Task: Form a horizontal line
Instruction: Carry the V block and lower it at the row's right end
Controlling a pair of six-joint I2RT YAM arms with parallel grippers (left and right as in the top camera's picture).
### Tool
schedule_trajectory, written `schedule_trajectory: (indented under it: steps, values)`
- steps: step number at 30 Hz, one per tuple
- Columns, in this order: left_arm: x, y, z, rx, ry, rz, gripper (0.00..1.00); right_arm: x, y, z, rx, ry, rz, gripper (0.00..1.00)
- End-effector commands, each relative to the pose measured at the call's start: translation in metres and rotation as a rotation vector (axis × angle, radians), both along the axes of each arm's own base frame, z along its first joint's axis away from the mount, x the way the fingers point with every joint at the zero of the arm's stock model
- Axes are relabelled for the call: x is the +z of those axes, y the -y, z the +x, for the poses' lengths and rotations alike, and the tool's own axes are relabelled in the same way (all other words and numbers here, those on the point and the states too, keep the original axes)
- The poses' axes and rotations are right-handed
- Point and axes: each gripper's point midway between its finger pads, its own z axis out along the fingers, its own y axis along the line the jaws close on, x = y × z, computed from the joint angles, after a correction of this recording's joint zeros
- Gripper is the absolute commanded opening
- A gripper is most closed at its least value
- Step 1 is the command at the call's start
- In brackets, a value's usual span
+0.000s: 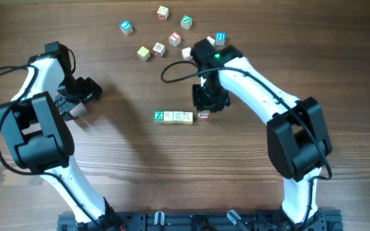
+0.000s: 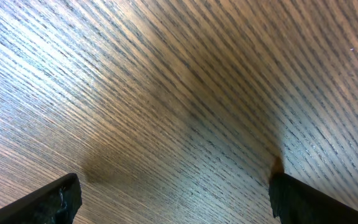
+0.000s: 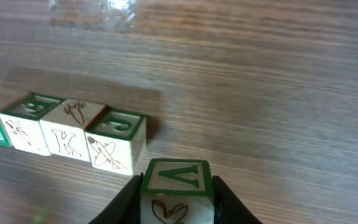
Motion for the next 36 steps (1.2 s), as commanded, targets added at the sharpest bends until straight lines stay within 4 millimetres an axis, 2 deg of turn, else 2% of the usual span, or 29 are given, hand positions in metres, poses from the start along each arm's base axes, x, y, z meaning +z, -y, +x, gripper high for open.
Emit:
schedule_trajectory:
  steps: [1,5,11,23,28,36]
  values:
    - [-0.01,-0.006,-0.008,0.003,-0.038,0.023,1.0,-0.009,0.001,-0.006,-0.006,0.007,-0.018,0.2]
    - [-0.01,-0.006,-0.008,0.003,-0.038,0.023,1.0,-0.013,0.01,0.001,-0.033,0.045,-0.071,0.2]
    - [-0.01,-0.006,-0.008,0.003,-0.038,0.023,1.0,-0.017,0.011,0.007,-0.043,0.074,-0.077,0.2]
    - [-0.01,-0.006,-0.008,0.003,-0.038,0.023,1.0,-0.019,0.011,0.007,-0.06,0.071,-0.078,0.2]
    - [-0.01,-0.006,-0.008,0.003,-0.038,0.023,1.0,-0.037,0.013,0.002,-0.086,0.068,-0.07,0.2]
    - [-0.01,-0.006,-0.008,0.003,-0.038,0.023,1.0,-0.038,0.012,0.001,-0.085,0.067,-0.067,0.21]
